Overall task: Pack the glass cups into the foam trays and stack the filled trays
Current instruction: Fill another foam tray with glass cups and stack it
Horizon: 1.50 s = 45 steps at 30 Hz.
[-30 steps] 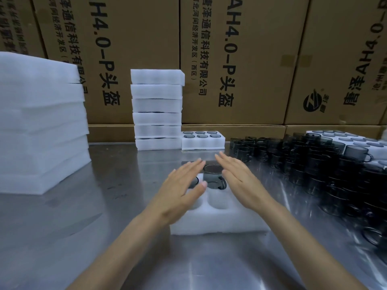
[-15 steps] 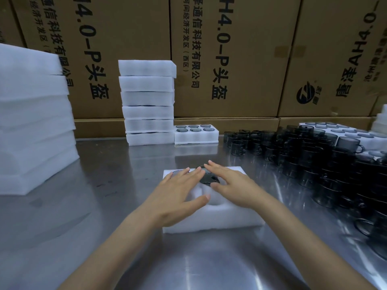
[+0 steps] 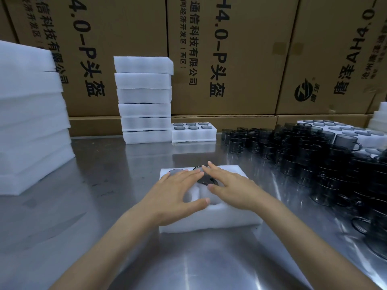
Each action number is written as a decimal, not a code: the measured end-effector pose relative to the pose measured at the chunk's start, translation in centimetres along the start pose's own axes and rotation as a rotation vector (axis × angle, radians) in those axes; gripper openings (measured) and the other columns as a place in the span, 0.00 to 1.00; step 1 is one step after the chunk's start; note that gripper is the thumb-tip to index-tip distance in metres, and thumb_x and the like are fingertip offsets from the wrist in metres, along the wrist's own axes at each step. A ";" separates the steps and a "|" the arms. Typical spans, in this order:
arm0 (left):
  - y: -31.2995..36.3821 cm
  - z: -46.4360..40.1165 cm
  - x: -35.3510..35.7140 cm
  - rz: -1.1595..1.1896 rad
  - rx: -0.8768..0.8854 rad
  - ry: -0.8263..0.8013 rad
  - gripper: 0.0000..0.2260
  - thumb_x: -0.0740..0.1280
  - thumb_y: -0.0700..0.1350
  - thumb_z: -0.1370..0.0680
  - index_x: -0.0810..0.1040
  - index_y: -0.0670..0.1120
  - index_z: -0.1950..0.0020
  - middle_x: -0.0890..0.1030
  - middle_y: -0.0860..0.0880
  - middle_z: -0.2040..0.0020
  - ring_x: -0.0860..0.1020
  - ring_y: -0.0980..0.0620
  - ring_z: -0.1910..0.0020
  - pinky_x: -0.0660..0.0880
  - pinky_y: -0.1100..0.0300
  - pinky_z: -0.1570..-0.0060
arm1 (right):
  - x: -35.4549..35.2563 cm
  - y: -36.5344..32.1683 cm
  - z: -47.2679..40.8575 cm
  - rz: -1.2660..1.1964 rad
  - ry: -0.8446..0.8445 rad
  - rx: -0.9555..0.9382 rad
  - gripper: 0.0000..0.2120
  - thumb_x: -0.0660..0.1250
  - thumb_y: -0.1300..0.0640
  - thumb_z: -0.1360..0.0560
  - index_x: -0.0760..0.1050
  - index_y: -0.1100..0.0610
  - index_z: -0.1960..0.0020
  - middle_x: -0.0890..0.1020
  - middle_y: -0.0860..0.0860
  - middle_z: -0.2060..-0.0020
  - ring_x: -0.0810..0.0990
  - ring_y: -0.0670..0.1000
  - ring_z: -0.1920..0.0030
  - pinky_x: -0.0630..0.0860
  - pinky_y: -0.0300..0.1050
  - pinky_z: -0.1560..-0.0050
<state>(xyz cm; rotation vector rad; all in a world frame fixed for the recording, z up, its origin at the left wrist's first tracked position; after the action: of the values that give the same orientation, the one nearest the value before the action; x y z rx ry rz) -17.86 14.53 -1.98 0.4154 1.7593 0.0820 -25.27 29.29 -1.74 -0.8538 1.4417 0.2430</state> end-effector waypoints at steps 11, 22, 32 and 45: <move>0.4 0.5 -0.2 -0.024 -0.002 -0.006 0.29 0.55 0.65 0.23 0.51 0.62 0.24 0.46 0.65 0.24 0.49 0.65 0.26 0.47 0.60 0.28 | -0.2 1.4 -0.6 -0.316 0.067 -0.007 0.19 0.60 0.50 0.20 0.65 0.39 0.30 0.59 0.34 0.27 0.65 0.43 0.29 0.63 0.44 0.32; 0.2 0.3 -0.2 -0.017 -0.007 0.002 0.32 0.56 0.67 0.24 0.53 0.57 0.23 0.52 0.64 0.24 0.50 0.65 0.26 0.50 0.58 0.26 | -0.8 1.0 0.5 -0.120 0.192 0.040 0.23 0.50 0.55 0.21 0.66 0.37 0.30 0.63 0.31 0.30 0.65 0.45 0.30 0.64 0.40 0.44; 0.5 0.5 -0.2 -0.037 0.013 0.034 0.33 0.50 0.68 0.29 0.61 0.58 0.26 0.61 0.65 0.27 0.56 0.66 0.29 0.46 0.67 0.32 | -0.5 1.0 0.6 -0.073 0.169 0.093 0.16 0.55 0.45 0.21 0.71 0.35 0.36 0.64 0.27 0.33 0.67 0.43 0.32 0.65 0.43 0.47; 0.4 0.7 0.0 -0.074 0.047 0.111 0.27 0.56 0.65 0.23 0.60 0.58 0.25 0.60 0.64 0.26 0.56 0.65 0.28 0.48 0.65 0.30 | -0.6 1.0 0.8 -0.075 0.289 0.108 0.21 0.52 0.54 0.22 0.73 0.36 0.37 0.72 0.33 0.36 0.72 0.48 0.37 0.66 0.43 0.51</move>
<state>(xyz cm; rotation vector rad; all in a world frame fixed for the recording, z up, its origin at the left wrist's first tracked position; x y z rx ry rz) -17.08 14.79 -2.00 0.3857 1.8871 0.0116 -25.38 30.69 -1.64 -0.8779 1.6704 -0.0174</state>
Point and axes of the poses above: each hand's wrist, its own z-axis away from the middle knuckle, its own x-axis out of the palm, y = z × x, the point moved 4 cm from there along -z, towards the middle knuckle
